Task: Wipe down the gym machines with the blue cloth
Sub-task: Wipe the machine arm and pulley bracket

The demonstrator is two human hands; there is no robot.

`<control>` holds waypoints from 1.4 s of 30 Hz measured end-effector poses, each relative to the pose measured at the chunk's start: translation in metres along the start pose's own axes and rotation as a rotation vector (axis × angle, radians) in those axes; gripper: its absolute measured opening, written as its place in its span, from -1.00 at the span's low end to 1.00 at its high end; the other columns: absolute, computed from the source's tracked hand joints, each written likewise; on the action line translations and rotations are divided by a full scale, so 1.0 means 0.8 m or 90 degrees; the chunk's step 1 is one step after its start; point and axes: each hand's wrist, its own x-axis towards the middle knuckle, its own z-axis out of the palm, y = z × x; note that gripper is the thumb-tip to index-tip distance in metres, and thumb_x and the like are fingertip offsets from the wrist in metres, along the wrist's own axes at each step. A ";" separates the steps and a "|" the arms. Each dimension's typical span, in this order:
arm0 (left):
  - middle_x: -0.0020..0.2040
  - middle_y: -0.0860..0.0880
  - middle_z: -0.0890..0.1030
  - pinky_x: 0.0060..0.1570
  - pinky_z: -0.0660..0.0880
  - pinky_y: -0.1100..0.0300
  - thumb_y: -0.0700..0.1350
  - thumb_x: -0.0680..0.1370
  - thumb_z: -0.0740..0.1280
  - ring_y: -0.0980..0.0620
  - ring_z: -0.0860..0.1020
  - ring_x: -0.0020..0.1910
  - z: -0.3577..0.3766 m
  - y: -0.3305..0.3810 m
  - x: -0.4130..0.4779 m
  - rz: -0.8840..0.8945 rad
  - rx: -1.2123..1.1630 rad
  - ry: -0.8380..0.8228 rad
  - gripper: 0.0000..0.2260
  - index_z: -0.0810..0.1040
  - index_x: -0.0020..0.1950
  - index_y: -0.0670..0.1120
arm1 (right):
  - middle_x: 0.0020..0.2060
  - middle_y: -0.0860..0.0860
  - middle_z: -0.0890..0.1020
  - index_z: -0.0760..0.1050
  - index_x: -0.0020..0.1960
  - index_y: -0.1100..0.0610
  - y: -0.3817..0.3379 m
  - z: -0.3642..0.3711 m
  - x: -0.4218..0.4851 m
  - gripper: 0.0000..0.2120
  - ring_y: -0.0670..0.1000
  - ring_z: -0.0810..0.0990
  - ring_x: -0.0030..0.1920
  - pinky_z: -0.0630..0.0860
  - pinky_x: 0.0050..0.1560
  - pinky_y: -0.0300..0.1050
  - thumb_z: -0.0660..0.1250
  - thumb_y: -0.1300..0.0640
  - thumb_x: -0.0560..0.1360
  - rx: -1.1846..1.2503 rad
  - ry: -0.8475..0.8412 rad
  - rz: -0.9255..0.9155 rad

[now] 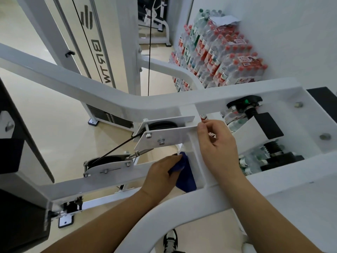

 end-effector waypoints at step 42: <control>0.07 0.15 0.66 0.12 0.58 0.13 -0.09 0.62 0.37 0.15 0.61 0.03 -0.009 0.004 0.007 -0.042 0.002 -0.109 -0.68 0.55 0.37 0.10 | -0.02 -0.09 0.54 0.54 -0.14 0.13 0.002 0.007 0.002 -0.73 -0.15 0.54 0.01 0.50 0.04 -0.23 0.25 0.04 0.68 -0.065 0.009 -0.016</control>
